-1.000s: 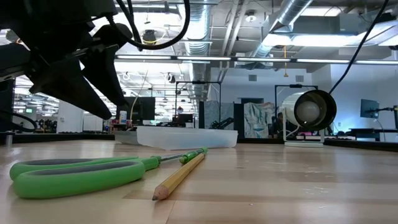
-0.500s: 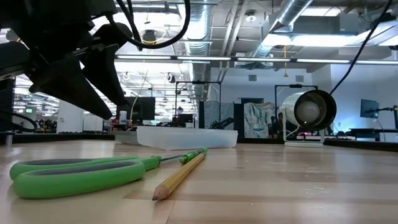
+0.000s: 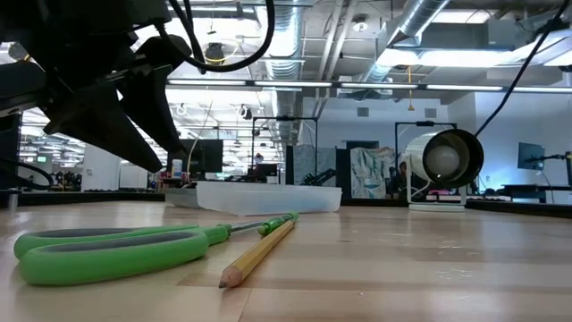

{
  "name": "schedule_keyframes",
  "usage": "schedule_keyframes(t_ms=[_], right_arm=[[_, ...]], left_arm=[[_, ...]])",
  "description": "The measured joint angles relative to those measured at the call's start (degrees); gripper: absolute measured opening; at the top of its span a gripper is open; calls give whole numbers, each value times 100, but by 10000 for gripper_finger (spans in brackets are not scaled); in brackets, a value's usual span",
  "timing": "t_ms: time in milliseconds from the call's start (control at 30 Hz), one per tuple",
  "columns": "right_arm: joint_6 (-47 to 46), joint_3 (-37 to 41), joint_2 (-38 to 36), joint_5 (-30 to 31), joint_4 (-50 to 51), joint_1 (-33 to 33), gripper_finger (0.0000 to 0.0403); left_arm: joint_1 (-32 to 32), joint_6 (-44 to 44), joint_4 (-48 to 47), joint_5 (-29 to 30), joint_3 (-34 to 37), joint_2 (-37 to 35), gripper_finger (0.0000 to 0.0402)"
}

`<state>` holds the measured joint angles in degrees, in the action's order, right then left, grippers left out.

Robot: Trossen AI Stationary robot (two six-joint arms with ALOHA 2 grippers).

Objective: Pick & place school supplies into a supply box
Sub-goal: Put the orange pencil into the transparent supply box

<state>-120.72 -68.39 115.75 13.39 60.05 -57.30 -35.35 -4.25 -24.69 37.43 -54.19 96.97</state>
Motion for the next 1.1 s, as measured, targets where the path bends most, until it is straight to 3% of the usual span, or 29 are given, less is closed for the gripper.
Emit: schedule_keyframes(t_ms=[300, 433, 867, 1100], right_arm=[[1102, -19, 21, 454, -87, 21, 23], [1517, -21, 24, 568, -114, 80, 6], [1857, -15, 19, 662, -142, 239, 97], [2434, -28, 4, 618, -224, 590, 104]], left_arm=[[0, -74, -10, -9, 0, 0, 135], [0, -113, -31, -9, 0, 0, 135], [0, -264, -33, -122, 1, 0, 135], [0, -297, -39, -125, 1, 0, 135]])
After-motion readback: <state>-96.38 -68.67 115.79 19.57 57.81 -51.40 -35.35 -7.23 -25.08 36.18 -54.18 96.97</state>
